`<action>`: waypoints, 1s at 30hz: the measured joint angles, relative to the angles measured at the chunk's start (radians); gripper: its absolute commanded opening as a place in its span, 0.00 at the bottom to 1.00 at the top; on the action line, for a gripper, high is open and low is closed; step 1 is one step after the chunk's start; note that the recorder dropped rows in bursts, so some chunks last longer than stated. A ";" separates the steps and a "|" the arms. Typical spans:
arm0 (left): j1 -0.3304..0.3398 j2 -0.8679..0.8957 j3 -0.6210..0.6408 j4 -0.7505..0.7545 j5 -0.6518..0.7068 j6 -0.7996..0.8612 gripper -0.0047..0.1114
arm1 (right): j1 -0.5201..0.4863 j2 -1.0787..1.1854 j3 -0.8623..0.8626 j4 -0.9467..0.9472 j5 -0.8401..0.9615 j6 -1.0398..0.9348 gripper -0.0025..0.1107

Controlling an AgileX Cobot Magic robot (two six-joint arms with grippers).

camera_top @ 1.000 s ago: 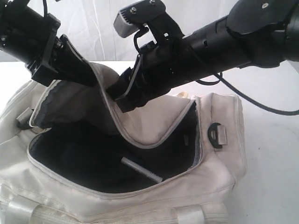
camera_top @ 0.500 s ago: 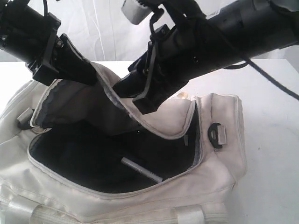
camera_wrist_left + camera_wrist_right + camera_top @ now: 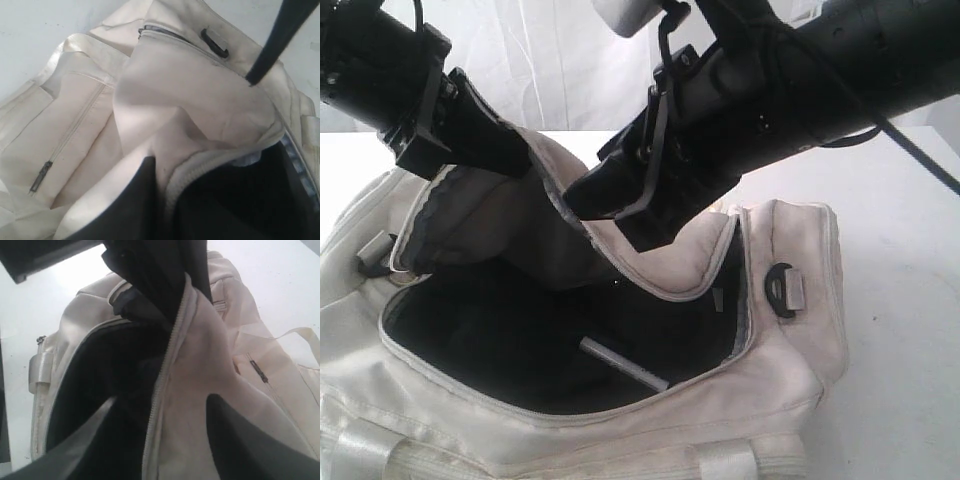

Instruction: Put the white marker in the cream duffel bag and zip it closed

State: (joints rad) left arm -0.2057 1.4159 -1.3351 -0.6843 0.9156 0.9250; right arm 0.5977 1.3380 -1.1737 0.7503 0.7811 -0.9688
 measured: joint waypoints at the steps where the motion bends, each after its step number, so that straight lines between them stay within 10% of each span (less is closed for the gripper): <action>1: 0.000 0.000 0.000 0.000 -0.013 -0.005 0.18 | 0.002 0.000 0.000 0.009 0.002 0.000 0.45; 17: 0.000 0.056 0.000 -0.088 -0.460 -0.029 0.04 | 0.122 0.012 0.007 -0.023 0.038 0.101 0.42; 30: 0.000 0.056 0.000 -0.109 -0.393 0.022 0.07 | 0.150 0.073 0.031 -0.072 0.024 0.157 0.42</action>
State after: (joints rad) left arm -0.2057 1.4720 -1.3351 -0.7935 0.5222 0.9473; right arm 0.7475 1.4112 -1.1425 0.6781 0.8053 -0.8121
